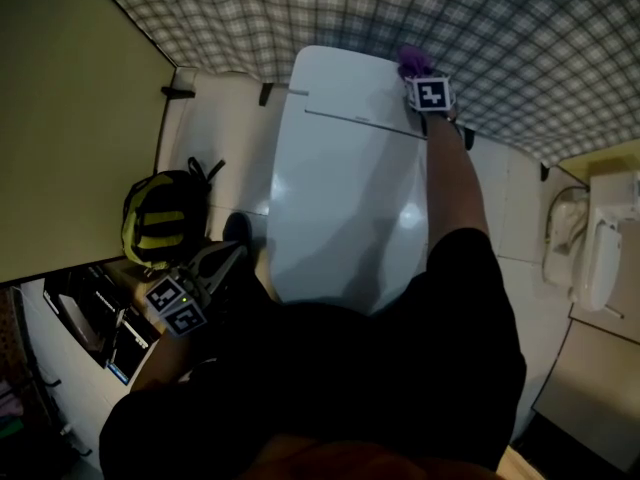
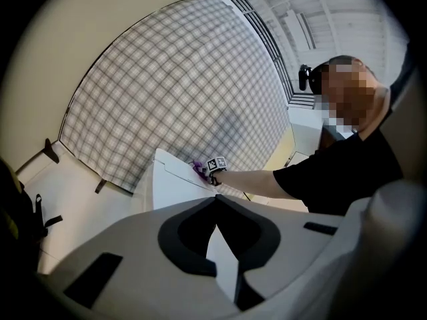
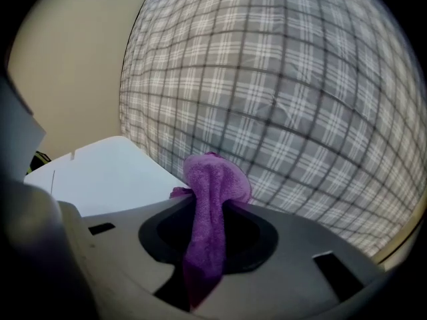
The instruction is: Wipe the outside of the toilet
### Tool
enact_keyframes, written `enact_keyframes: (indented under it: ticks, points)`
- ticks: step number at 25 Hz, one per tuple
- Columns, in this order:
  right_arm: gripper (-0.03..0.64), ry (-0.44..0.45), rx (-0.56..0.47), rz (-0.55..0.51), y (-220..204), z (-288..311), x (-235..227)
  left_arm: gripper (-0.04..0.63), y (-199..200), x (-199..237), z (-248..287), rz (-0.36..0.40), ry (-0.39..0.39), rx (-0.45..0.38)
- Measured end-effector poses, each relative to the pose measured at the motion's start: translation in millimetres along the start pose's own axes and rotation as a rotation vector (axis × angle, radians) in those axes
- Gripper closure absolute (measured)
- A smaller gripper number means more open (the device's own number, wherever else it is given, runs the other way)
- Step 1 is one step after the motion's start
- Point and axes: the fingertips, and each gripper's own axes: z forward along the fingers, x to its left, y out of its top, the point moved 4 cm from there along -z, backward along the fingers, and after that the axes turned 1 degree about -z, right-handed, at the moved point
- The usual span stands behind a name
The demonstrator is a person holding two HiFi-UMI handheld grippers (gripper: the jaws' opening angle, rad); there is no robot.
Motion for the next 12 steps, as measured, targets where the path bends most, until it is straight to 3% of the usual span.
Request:
enact_keyframes:
  ticks: [4,7,12]
  points:
    - [0.515,0.097,0.025,0.008,-10,-13,19,0.595,-1,-4,-1,0.019,0.003,-0.009]
    - [0.517,0.054,0.087,-0.007,-40,-37,26,0.595,-2,-11,-4,0.041,-0.006,-0.016]
    - [0.517,0.022,0.045,-0.054,-73,-85,47,0.595,-12,-26,-14,0.082,-0.028,-0.014]
